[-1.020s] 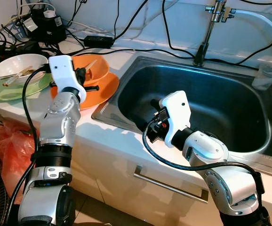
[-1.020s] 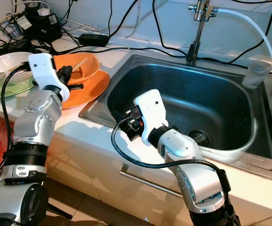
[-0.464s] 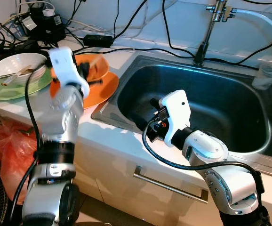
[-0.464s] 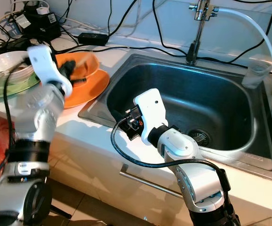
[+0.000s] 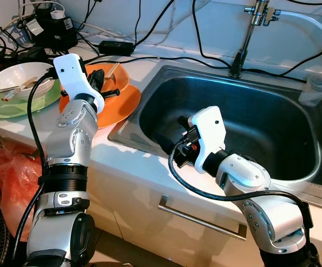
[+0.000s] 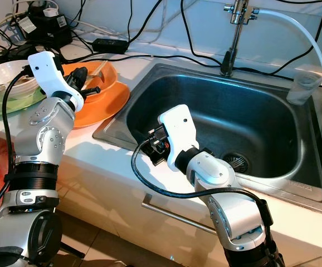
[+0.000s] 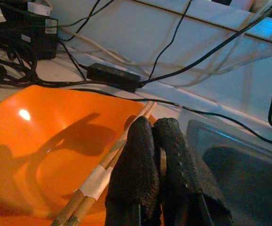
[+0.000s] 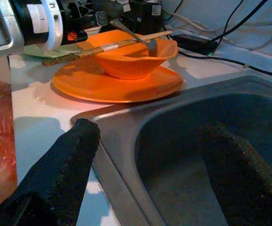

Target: Kitchen organization

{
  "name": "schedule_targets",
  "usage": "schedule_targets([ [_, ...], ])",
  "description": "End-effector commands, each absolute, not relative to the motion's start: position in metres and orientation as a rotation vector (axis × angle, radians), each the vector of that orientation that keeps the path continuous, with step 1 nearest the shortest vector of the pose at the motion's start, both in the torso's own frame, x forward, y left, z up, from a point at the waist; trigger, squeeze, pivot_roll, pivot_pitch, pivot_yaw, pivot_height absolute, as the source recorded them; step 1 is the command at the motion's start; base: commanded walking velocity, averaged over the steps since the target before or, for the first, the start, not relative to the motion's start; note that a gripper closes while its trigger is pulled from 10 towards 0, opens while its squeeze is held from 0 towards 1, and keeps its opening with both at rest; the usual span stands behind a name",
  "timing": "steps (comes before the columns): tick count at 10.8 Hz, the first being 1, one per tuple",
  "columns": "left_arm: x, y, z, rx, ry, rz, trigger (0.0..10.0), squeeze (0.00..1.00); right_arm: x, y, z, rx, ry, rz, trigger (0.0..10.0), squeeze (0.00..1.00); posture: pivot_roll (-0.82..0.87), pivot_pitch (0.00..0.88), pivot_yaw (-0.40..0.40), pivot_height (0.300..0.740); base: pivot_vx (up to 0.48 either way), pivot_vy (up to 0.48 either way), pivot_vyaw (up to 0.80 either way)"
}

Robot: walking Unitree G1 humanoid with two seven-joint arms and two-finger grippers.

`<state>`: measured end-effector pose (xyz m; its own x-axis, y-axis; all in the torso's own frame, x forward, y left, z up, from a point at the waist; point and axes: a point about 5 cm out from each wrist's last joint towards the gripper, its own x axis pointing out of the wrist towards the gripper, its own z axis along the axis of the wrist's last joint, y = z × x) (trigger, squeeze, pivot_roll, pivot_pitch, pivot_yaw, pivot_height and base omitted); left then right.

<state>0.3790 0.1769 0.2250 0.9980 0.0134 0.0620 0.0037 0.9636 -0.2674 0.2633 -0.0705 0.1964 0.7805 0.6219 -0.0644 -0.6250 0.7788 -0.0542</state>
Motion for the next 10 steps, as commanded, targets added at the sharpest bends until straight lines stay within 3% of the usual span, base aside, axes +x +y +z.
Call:
schedule_targets([
  [1, 0.38, 0.176, 0.229, -0.277, -0.068, 0.004, 10.0, 0.0, 0.264, -0.07, 0.2, -0.08, 0.026, 0.678, 10.0, 0.0, -0.07, 0.0, 0.016, 0.74, 0.0, 0.0, 0.0],
  [10, 0.376, 0.182, 0.192, -0.127, 0.012, 0.02, 10.0, 0.0, 0.264, -0.07, 0.199, -0.08, 0.03, 0.673, 10.0, 0.0, -0.07, 0.0, 0.015, 0.74, 0.0, 0.0, 0.0],
])
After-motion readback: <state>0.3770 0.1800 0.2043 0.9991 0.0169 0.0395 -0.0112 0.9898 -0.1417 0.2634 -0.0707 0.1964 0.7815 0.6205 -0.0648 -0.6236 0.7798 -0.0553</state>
